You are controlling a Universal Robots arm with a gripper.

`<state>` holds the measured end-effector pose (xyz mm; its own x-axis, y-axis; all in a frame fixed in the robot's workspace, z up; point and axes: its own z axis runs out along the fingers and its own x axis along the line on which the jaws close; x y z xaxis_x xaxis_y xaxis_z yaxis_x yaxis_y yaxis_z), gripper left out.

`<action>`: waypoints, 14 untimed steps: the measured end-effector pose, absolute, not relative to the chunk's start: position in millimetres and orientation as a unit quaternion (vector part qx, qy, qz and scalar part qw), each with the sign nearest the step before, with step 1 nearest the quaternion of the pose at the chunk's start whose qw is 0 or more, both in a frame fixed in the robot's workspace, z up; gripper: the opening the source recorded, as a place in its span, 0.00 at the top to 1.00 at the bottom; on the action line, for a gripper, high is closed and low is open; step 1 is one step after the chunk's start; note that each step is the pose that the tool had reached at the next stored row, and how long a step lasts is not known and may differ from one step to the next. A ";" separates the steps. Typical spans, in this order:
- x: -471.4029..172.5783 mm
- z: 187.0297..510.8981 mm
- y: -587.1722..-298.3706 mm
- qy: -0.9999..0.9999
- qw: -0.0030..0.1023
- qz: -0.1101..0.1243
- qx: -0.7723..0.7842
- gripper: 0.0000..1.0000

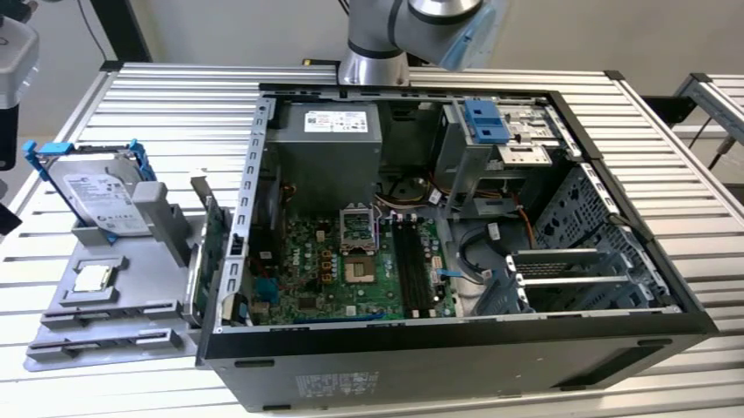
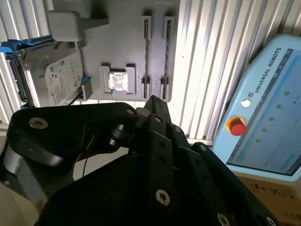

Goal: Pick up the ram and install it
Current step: 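Pick up the ram and move it above insertion slot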

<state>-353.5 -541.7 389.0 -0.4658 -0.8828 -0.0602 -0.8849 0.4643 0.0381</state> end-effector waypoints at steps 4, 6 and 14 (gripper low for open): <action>-353.5 389.0 -541.7 0.848 0.019 0.038 -0.528 1.00; -353.5 389.0 -541.7 0.842 0.019 0.039 -0.538 1.00; -353.5 388.9 -541.6 0.806 0.019 0.043 -0.590 1.00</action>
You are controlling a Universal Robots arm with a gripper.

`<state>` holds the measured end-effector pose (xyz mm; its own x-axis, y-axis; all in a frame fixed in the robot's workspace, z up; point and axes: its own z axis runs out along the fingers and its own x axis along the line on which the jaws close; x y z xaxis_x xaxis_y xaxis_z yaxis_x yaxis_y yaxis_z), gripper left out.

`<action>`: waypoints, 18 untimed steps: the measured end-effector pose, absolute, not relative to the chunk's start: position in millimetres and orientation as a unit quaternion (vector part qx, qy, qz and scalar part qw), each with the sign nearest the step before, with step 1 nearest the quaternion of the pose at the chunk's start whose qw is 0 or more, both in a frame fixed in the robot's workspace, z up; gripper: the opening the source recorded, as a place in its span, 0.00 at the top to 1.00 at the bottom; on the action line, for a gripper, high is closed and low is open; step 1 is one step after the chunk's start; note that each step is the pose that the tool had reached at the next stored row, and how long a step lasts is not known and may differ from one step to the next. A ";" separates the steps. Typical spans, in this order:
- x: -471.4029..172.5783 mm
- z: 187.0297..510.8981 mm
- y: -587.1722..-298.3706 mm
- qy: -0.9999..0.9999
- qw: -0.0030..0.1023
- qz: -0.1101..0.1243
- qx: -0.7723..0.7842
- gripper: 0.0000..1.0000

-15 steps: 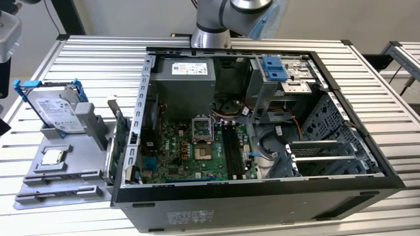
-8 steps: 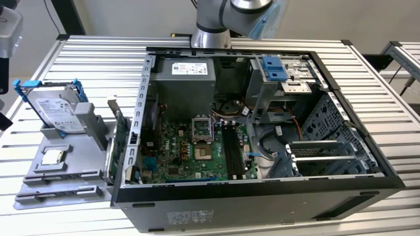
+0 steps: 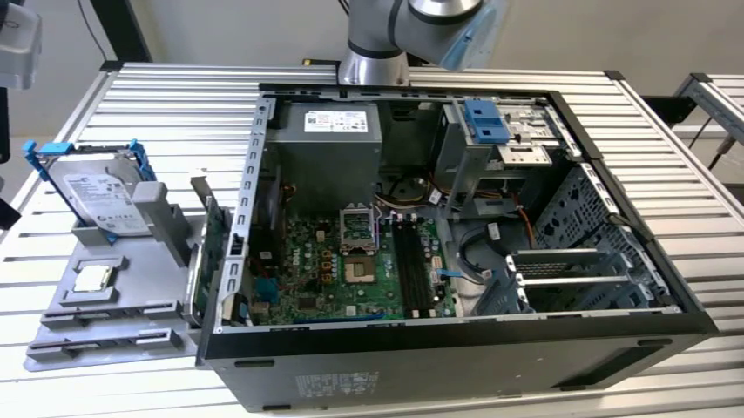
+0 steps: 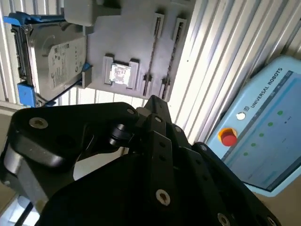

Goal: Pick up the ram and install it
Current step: 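Pick up the ram and move it above insertion slot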

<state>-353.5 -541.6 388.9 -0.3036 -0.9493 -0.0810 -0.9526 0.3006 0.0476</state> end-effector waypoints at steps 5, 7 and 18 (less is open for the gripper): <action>-353.5 388.9 -541.6 0.781 0.018 0.046 -0.622 1.00; -353.5 388.8 -541.6 0.770 0.017 0.046 -0.636 1.00; -353.5 388.1 -541.6 0.703 0.013 0.048 -0.710 1.00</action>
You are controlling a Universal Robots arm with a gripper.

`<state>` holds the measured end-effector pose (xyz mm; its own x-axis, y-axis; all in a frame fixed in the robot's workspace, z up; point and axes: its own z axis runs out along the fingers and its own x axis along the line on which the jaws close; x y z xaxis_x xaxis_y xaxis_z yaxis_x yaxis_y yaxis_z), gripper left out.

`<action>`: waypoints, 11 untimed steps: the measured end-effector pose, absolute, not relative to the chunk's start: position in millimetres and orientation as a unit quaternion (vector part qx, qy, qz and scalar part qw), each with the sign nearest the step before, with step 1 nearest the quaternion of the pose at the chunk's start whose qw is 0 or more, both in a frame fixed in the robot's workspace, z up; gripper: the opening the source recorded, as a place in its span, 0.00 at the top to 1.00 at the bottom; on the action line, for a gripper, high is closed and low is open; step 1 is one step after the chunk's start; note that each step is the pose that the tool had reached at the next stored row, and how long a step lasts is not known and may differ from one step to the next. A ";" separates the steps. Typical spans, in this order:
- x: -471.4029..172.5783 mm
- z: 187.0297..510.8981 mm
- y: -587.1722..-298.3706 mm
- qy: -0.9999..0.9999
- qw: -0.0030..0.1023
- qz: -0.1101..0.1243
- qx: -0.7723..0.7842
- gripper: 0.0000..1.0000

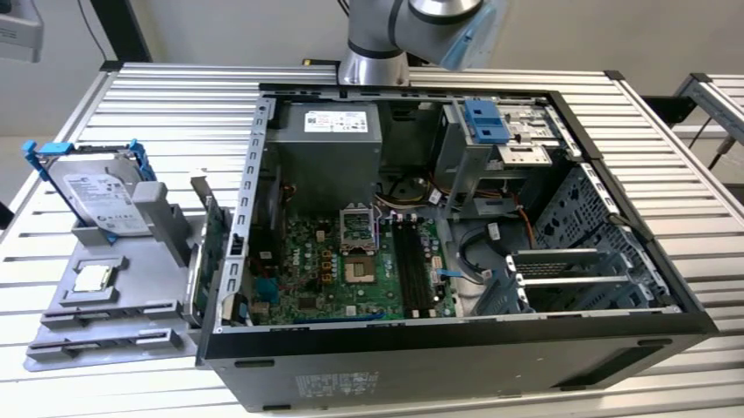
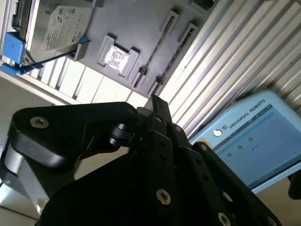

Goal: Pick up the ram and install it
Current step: 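Pick up the ram and move it above insertion slot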

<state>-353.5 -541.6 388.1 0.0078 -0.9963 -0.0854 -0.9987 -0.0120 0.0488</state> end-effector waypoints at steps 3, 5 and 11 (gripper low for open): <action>-353.5 388.1 -541.6 0.696 0.012 0.048 -0.716 1.00; -353.5 388.1 -541.6 0.696 0.013 0.048 -0.716 1.00; -353.5 388.1 -541.6 0.696 0.013 0.048 -0.716 0.00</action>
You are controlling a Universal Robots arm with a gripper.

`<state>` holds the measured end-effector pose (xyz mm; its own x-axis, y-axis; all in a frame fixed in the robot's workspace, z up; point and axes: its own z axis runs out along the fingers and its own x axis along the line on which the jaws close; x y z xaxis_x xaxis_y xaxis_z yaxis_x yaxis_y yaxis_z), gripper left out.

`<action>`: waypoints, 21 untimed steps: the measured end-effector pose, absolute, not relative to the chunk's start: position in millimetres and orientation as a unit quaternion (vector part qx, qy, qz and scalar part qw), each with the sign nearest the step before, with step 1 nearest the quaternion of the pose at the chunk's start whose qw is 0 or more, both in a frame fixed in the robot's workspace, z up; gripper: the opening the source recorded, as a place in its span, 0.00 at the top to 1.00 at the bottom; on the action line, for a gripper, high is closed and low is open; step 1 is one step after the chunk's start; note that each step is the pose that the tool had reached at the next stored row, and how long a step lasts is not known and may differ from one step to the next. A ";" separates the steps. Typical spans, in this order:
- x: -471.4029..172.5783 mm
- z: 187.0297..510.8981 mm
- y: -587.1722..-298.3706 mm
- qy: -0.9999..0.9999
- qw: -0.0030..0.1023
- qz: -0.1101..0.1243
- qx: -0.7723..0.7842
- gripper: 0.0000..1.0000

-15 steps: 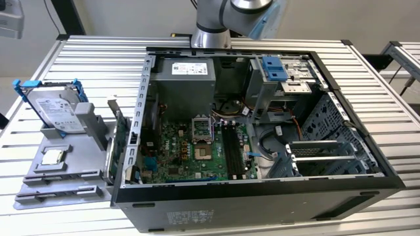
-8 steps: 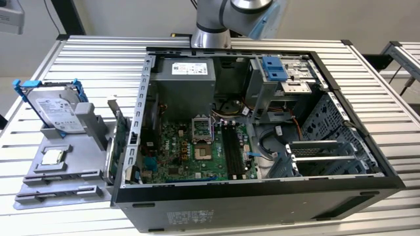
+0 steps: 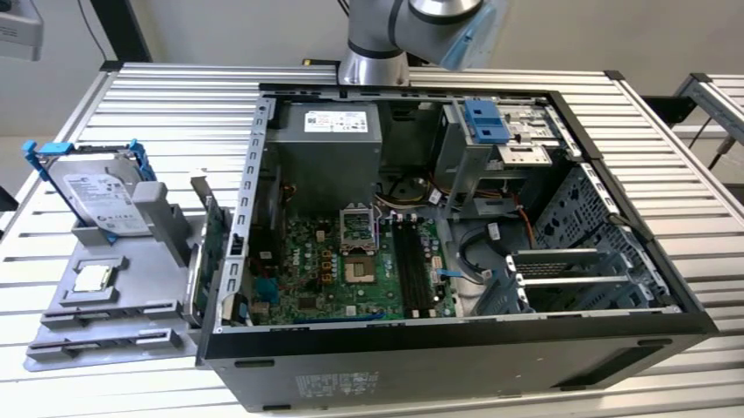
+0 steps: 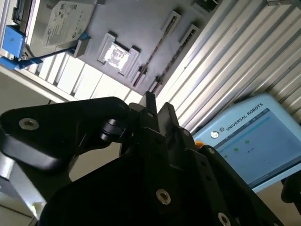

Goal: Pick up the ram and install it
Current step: 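Pick up the ram and move it above insertion slot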

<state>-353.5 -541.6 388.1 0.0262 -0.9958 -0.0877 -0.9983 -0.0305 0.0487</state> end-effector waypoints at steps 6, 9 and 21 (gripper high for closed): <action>-353.5 388.1 -541.6 0.696 0.014 0.049 -0.716 0.00; -353.5 388.0 -541.6 0.696 0.014 0.050 -0.716 0.00; -353.4 378.1 -541.7 0.696 0.018 0.048 -0.717 0.00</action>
<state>-353.4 -541.7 378.1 0.0274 -0.9952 -0.0942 -0.9986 -0.0314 0.0417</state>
